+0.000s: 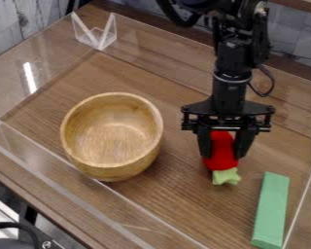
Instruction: Move the red fruit to the left side of the table
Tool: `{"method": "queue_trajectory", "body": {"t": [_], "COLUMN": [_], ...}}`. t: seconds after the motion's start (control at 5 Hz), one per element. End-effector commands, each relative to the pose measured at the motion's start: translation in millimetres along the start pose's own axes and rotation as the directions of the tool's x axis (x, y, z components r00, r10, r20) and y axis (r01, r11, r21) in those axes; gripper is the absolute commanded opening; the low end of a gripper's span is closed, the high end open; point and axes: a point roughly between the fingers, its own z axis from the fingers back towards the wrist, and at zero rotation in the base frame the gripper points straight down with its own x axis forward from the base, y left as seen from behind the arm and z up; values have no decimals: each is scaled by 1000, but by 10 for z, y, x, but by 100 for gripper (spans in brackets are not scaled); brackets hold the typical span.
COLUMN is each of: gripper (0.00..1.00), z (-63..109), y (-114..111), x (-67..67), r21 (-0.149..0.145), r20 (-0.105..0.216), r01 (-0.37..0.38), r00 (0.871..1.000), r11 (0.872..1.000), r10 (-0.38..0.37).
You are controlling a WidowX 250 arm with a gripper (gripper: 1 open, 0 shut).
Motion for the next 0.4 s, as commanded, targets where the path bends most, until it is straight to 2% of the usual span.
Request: {"method": "queue_trajectory", "body": {"t": [0.0, 0.2], "gripper": [100, 0], "z": [115, 107], "y": [-75, -74], "x": [41, 68], "r21": [-22, -20], "r20": [30, 32], "r01": [6, -6], "r00": [1000, 999], "r11": [1000, 1000], "r10": [-6, 6]}}
